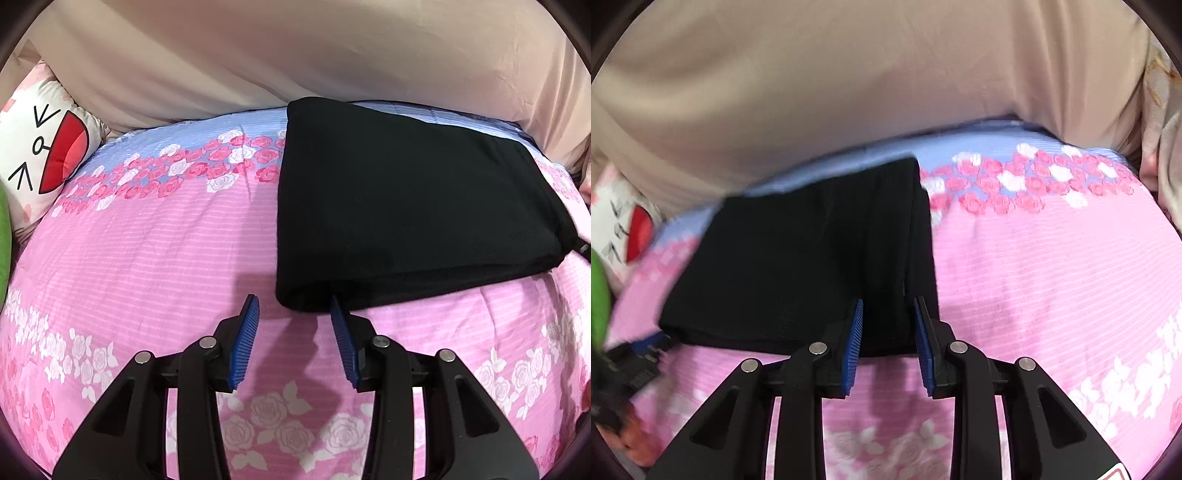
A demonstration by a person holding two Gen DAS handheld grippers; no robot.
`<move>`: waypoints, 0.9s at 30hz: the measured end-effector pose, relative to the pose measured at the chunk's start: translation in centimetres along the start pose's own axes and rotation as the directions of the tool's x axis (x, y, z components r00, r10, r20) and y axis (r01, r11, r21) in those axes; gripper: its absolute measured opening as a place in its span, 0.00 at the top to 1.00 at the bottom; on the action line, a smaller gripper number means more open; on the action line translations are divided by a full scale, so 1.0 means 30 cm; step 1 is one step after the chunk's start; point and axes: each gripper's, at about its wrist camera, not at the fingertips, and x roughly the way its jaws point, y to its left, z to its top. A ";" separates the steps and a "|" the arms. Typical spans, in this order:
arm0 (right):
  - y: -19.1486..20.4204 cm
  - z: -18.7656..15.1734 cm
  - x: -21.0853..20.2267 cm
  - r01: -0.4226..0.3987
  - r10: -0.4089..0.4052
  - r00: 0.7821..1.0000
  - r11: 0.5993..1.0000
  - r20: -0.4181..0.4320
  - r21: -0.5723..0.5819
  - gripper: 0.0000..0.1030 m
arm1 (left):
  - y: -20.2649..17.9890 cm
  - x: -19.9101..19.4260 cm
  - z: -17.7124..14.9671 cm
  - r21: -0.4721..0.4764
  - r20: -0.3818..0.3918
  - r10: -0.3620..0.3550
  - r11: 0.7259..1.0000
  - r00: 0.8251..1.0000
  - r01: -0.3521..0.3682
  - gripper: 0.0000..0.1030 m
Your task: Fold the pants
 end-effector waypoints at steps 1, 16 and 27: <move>0.007 -0.003 -0.029 -0.001 0.001 1.000 1.000 0.026 -0.002 0.75 | 0.002 -0.006 -0.006 -0.004 0.000 0.003 1.000 1.000 -0.003 0.62; 0.017 -0.084 0.090 0.068 -0.080 0.987 0.994 -0.139 -0.089 0.84 | -0.015 -0.093 -0.072 -0.004 0.037 0.031 1.000 0.999 -0.031 0.48; 0.004 -0.123 -0.015 0.059 -0.062 0.994 0.998 -0.092 -0.034 0.82 | -0.033 -0.090 -0.092 0.001 0.016 0.012 1.000 1.000 -0.012 0.46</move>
